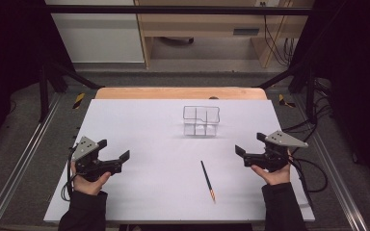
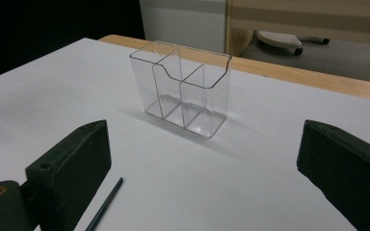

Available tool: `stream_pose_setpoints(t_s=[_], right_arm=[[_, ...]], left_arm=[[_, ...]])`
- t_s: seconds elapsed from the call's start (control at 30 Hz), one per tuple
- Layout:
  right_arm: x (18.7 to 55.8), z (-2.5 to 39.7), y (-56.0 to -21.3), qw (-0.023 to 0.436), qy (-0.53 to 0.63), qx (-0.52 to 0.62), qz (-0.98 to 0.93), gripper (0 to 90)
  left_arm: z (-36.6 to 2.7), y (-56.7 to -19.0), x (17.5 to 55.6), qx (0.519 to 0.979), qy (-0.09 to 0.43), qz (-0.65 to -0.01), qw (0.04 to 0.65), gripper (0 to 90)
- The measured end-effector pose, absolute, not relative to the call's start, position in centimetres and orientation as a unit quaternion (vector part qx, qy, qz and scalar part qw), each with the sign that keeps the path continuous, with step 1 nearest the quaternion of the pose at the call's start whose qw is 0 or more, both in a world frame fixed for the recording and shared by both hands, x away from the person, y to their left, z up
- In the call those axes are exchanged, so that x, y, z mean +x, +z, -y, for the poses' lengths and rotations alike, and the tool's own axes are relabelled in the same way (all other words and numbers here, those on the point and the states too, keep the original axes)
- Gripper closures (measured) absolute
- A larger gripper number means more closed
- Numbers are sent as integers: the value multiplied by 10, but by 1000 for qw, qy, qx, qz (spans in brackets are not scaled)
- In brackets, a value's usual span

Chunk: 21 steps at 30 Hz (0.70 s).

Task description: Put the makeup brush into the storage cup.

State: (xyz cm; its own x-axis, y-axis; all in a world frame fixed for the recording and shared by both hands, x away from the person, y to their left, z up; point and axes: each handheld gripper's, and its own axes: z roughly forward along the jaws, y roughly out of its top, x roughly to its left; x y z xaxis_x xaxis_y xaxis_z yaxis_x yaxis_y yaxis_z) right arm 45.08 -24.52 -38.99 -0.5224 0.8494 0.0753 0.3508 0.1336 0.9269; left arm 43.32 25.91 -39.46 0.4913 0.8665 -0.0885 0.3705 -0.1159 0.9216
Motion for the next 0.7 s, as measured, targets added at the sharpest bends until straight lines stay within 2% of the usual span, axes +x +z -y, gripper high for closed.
stream_pose_setpoints(t_s=[0.7], right_arm=[[450, 245, -391, 245, 488, 436, -715, 59]], left_arm=[[-263, -401, 434, 707, 243, -448, 490, 45]])
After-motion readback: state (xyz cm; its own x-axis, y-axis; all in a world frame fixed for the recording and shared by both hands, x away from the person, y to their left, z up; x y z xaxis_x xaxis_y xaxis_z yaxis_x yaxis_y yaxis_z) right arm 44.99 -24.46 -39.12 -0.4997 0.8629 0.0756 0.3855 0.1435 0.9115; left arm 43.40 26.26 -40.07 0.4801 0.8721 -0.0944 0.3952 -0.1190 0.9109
